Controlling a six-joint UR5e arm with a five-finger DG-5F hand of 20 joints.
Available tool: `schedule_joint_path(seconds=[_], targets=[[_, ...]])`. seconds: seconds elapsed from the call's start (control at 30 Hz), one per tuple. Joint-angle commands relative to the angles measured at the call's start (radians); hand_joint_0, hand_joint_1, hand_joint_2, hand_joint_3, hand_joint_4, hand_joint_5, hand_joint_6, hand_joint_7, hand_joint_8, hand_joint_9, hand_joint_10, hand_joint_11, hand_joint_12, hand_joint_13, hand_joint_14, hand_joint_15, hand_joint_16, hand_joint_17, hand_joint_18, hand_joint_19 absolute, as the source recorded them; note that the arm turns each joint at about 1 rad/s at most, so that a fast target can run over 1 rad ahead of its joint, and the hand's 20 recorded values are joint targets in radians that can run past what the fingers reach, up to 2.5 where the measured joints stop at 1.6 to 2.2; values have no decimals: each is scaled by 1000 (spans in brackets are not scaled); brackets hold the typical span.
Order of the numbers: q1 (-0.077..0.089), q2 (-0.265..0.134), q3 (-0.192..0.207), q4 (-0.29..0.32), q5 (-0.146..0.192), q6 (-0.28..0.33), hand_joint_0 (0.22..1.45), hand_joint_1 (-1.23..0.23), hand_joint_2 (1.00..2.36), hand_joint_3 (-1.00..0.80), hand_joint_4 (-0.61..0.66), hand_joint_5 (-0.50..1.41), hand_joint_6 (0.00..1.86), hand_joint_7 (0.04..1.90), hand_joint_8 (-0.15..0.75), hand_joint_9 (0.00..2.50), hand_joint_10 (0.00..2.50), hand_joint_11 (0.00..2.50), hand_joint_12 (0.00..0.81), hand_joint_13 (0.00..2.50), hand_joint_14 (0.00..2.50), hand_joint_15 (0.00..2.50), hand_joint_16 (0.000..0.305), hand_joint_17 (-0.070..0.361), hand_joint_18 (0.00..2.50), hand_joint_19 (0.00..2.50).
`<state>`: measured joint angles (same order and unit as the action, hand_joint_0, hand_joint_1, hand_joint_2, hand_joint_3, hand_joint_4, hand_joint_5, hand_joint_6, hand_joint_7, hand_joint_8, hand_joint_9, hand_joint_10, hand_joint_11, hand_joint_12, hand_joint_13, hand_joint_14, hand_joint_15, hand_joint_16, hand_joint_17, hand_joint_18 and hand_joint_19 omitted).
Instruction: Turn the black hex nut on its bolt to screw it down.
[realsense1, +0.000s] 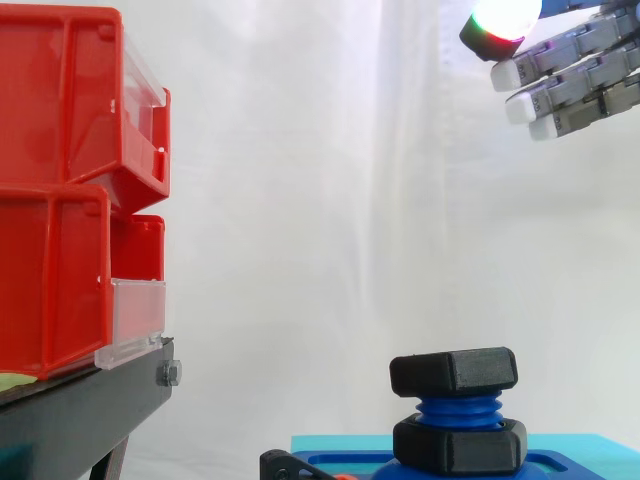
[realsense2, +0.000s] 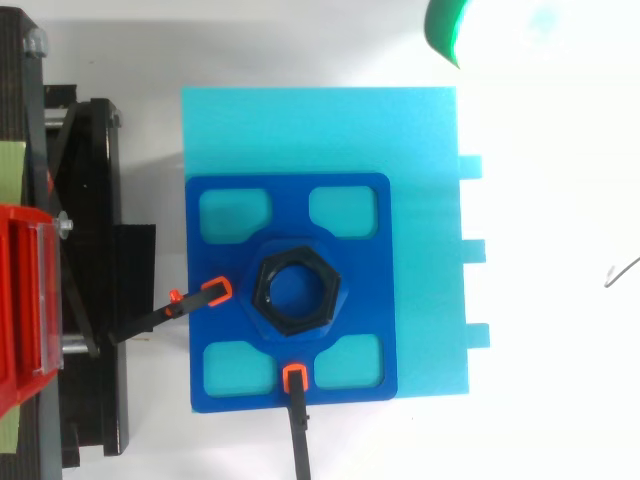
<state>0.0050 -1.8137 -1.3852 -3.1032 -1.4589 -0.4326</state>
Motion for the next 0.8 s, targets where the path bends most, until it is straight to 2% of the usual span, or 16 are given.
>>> schedule_joint_path(seconds=[0.0,0.23,0.33,0.37,0.47,0.5,0.57,0.6,0.63,0.67,0.77], targets=[[6,-1,0,0,-3,0,488,-526,1000,-500,85,-192,502,711,224,553,0,0,273,555,2,27,44,98,412,169],[4,-1,0,-3,2,-2,476,-537,1000,-500,80,-191,502,715,220,549,0,0,263,504,2,0,37,83,353,112],[6,-1,0,-15,0,-20,473,-532,1000,-500,77,-191,502,715,218,546,1,0,257,475,0,0,36,80,313,104],[12,-1,0,-17,3,-74,473,-531,1000,-500,77,-192,502,714,216,543,1,0,256,468,0,0,36,80,309,97],[18,-1,0,-12,6,-141,472,-528,1000,-500,73,-193,502,721,204,541,0,3,255,452,0,0,35,78,277,99],[26,-16,0,0,17,-218,471,-528,1000,-500,70,-193,502,717,198,533,0,0,253,446,0,0,35,78,276,96],[38,-30,0,26,28,-285,470,-526,1000,-500,68,-194,502,717,196,529,0,4,254,444,0,0,35,79,267,98],[46,-50,2,52,37,-318,470,-526,1000,-500,69,-193,502,720,195,528,0,11,256,441,0,0,35,79,262,93],[49,-55,2,66,43,-330,470,-527,1000,-500,70,-193,502,720,193,523,0,6,257,424,0,0,36,80,239,74],[61,-72,2,97,54,-353,471,-528,1000,-500,67,-193,502,719,192,517,0,9,258,418,0,0,36,81,236,66],[76,-108,8,135,72,-371,473,-529,1000,-500,68,-192,502,719,188,502,0,0,254,395,0,0,37,83,198,36]])
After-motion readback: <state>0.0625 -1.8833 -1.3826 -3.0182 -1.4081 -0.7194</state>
